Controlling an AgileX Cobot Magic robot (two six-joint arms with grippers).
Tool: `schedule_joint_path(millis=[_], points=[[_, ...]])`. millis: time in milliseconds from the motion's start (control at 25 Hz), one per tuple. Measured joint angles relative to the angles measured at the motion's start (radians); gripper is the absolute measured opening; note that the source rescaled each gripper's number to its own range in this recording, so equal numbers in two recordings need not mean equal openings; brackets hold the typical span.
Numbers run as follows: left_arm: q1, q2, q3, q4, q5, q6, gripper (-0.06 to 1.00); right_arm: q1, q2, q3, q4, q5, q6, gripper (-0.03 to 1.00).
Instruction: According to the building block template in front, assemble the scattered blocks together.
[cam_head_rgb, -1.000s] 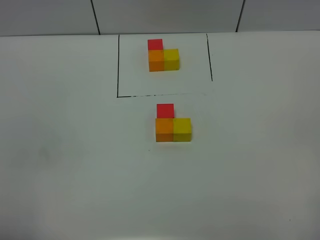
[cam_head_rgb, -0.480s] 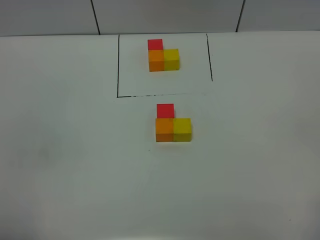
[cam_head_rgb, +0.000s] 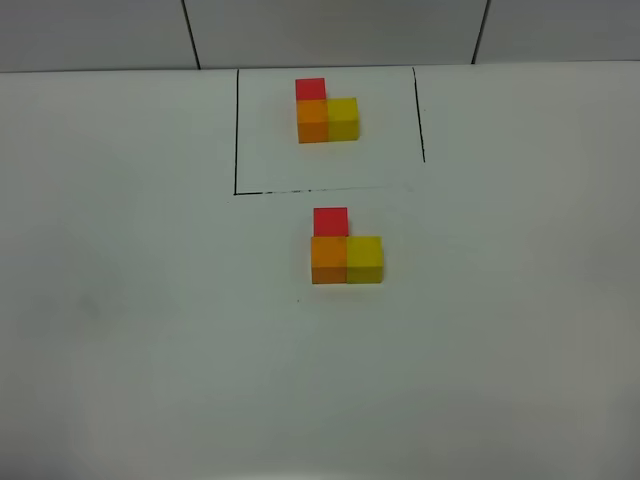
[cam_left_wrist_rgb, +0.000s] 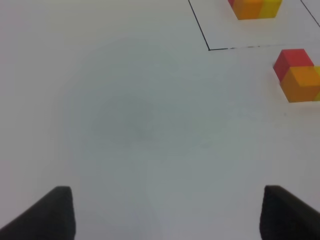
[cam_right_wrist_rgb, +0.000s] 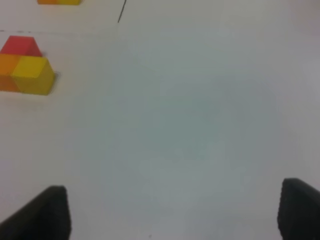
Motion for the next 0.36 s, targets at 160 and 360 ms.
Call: schedule_joint_path(millis=[160, 360], points=[[0.0, 0.0, 0.0, 0.0, 0.0, 0.0, 0.72, 0.0, 0.0, 0.0, -0.001, 0.0, 0.006, 0.78], [0.0, 0.0, 0.0, 0.0, 0.0, 0.0, 0.72, 0.0, 0.0, 0.0, -0.001, 0.0, 0.008, 0.78]])
